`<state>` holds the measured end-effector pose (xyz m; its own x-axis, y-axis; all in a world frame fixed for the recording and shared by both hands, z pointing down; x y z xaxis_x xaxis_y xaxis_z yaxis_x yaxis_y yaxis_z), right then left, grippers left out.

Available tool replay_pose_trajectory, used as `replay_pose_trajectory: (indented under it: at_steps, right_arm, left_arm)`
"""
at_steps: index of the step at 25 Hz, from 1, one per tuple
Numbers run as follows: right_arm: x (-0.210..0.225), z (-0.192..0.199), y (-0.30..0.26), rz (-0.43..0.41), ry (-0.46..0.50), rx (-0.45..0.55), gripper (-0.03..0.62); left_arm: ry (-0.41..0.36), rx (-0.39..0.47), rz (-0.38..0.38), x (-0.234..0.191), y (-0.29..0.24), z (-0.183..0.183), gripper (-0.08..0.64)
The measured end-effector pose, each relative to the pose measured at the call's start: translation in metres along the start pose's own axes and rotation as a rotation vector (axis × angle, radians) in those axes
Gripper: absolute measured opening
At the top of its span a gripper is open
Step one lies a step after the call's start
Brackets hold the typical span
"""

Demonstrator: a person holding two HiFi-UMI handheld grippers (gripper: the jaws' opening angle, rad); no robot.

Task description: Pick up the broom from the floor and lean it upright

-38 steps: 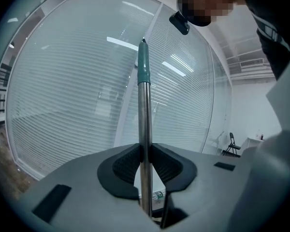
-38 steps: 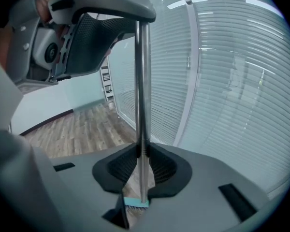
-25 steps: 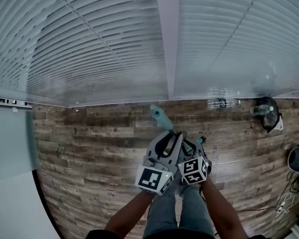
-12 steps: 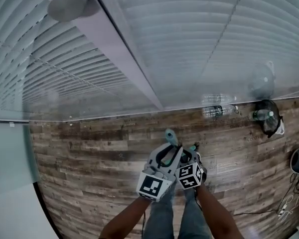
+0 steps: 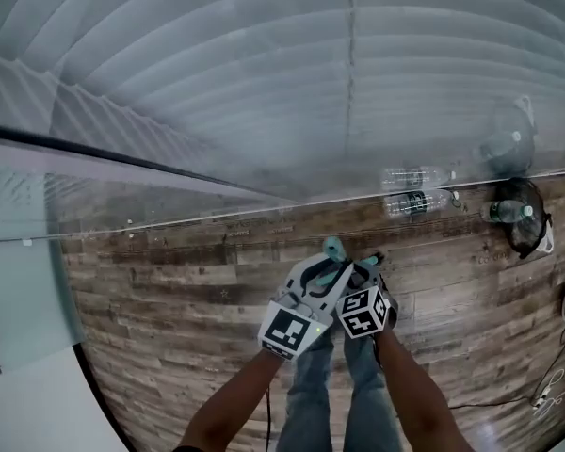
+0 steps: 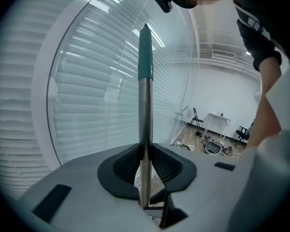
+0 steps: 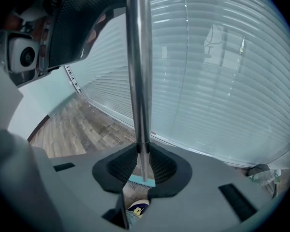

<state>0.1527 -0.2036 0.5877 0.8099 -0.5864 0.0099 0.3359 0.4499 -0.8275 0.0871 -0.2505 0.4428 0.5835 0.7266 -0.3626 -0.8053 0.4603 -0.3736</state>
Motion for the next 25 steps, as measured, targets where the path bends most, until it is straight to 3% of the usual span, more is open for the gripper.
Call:
replay_pose_trajectory:
  at_steps: [3,8,11,17,25]
  right_arm:
    - [0.01,0.008,-0.014,-0.002,-0.037,-0.011,0.083]
    - [0.021,0.013,-0.04,-0.018,-0.126,0.006,0.083]
    - [0.028,0.008,-0.051,-0.015,-0.12,0.029,0.083]
    - [0.035,0.003,-0.06,-0.001,-0.146,0.03,0.083]
    - [0.031,-0.004,-0.066,0.004,-0.114,0.031,0.083]
  left_arm:
    - [0.01,-0.019,0.0,-0.007,-0.02,0.008,0.089]
    - [-0.064,-0.034,0.058,-0.02,-0.052,0.017,0.089]
    - [-0.069,-0.025,0.071,-0.032,-0.061,0.016,0.089]
    - [-0.024,-0.015,0.037,-0.045,-0.071,0.012,0.089]
    - [-0.053,-0.007,-0.004,-0.052,-0.063,0.014,0.089]
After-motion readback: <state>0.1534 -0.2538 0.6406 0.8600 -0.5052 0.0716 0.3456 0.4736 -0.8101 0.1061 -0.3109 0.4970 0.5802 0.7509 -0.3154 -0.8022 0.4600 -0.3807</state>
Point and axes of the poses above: the fingertips, and each gripper's own axes: y backward along the fingers, x to its right, z out of its underside, the point moved 7 cm from there along y, backward along the fingers, and after that the axes turned 10 degrees about y, right-handed, at the moved point
